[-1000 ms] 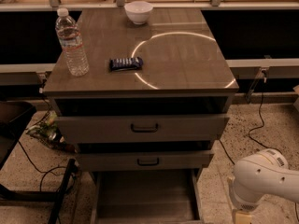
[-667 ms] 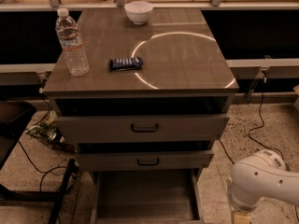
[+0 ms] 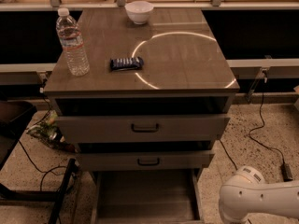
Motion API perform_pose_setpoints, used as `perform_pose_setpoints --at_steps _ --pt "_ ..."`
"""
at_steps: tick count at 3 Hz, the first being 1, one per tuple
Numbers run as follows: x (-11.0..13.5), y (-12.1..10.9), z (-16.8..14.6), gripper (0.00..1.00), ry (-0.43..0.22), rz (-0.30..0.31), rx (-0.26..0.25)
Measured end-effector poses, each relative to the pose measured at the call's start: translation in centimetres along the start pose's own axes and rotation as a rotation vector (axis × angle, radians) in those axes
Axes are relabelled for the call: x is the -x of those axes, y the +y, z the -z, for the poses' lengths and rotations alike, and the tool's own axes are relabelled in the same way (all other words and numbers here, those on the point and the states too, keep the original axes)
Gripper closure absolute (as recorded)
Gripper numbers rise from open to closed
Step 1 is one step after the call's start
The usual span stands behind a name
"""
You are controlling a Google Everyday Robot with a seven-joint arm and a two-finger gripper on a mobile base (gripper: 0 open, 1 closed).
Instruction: Close bottom drawer
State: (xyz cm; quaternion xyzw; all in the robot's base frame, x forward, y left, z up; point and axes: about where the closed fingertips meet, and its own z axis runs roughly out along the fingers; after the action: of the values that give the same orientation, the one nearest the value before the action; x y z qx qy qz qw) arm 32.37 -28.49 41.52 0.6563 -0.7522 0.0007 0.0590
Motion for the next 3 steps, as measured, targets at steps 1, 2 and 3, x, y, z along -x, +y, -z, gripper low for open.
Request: perform_pose_setpoints --at_steps 1,2,3 --pt "0.2 0.2 -6.2 0.49 0.015 0.03 0.034" --pt "0.6 0.5 -10.6 0.72 -0.006 0.05 0.073" --pt "0.7 1.0 -14.5 0.96 -0.041 0.048 0.119"
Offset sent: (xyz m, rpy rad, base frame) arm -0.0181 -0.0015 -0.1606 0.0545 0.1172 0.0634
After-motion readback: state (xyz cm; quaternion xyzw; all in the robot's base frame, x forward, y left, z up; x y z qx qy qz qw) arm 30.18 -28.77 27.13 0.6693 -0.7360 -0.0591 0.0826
